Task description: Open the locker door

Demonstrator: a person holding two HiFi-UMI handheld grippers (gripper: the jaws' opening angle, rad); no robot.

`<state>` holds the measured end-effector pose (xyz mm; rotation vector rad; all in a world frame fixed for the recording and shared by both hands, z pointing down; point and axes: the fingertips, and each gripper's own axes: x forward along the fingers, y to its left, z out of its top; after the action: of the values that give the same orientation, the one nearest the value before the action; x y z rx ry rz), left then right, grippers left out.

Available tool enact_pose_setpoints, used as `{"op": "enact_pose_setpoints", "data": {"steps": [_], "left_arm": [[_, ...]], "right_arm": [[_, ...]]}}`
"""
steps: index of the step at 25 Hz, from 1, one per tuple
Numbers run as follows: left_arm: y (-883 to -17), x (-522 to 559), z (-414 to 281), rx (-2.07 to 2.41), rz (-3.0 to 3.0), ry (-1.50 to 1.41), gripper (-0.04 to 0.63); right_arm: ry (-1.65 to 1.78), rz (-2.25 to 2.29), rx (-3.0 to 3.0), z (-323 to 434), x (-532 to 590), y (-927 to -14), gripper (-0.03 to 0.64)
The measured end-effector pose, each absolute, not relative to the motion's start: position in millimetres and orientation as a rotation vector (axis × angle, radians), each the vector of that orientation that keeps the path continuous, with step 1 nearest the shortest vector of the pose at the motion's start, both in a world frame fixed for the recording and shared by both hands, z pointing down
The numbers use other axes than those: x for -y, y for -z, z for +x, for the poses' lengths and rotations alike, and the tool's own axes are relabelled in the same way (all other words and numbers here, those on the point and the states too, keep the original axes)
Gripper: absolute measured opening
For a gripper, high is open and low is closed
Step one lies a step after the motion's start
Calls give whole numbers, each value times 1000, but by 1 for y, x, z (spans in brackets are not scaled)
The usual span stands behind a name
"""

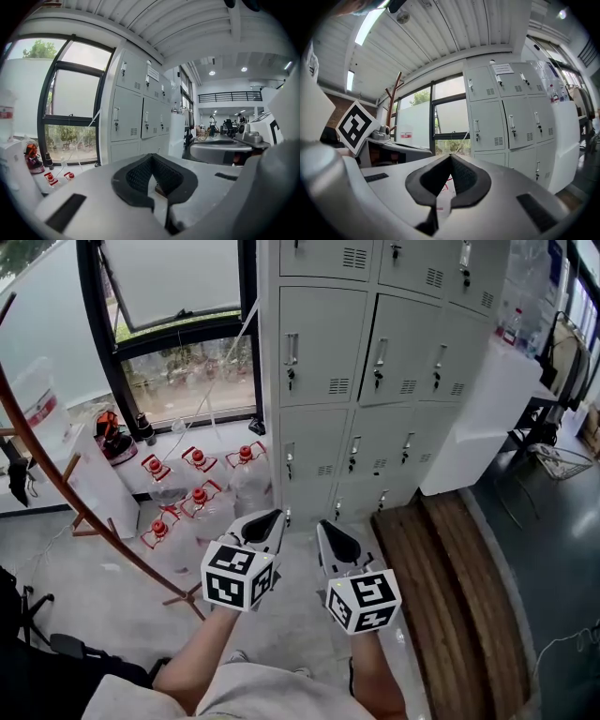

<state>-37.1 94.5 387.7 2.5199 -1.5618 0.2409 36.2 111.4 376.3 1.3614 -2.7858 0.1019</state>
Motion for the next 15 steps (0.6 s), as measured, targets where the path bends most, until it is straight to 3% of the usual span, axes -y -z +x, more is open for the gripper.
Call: {"op": "enact_pose_setpoints", "data": {"steps": [15], "left_arm": [[-395, -52, -39, 1607, 2470, -226, 5]], "right_arm": [[-114, 1286, 2795, 38, -70, -387, 0]]}}
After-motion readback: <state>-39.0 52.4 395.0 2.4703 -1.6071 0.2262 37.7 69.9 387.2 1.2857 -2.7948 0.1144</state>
